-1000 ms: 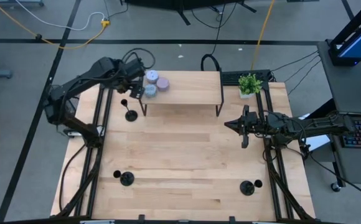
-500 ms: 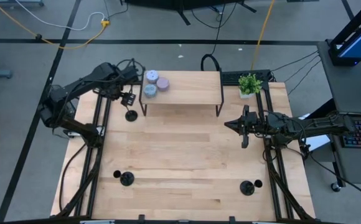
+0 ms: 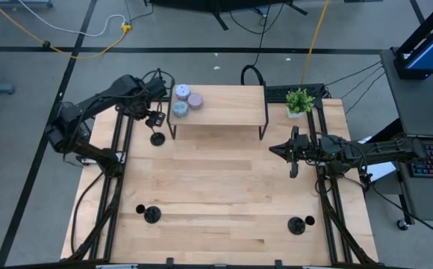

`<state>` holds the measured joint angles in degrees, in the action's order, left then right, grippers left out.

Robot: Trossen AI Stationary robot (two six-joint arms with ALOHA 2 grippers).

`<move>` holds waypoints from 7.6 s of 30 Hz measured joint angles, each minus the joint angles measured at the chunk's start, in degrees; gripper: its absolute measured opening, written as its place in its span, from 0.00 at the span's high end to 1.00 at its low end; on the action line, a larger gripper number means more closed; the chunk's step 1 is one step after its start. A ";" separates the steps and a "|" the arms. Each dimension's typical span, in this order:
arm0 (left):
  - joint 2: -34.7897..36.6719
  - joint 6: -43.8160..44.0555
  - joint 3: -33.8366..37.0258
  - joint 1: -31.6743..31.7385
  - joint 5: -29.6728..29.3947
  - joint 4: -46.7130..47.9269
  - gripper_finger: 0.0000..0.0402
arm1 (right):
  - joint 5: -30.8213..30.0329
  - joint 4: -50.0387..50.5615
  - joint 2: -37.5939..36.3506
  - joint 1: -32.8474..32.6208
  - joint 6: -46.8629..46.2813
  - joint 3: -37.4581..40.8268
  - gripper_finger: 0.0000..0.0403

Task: Pick & Place candle stick holders
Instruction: Put the top black candle holder on the shelf

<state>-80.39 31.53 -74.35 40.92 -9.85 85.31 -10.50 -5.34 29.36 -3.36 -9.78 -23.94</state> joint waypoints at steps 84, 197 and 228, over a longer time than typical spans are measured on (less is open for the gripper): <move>-0.52 23.86 -0.18 -32.83 31.64 -49.43 0.97 | 14.24 -18.04 37.67 4.03 -0.03 -20.55 1.00; -6.44 18.42 -0.28 -33.23 24.79 -58.63 0.90 | 21.18 3.50 56.50 7.78 -5.18 -40.33 0.94; -3.82 15.86 -0.17 -29.22 30.93 -56.67 0.39 | 21.02 4.55 56.37 7.80 -5.66 -40.39 0.95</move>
<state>-84.21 47.39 -74.52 11.69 21.08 28.63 10.52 -0.80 85.73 4.45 -15.44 -64.34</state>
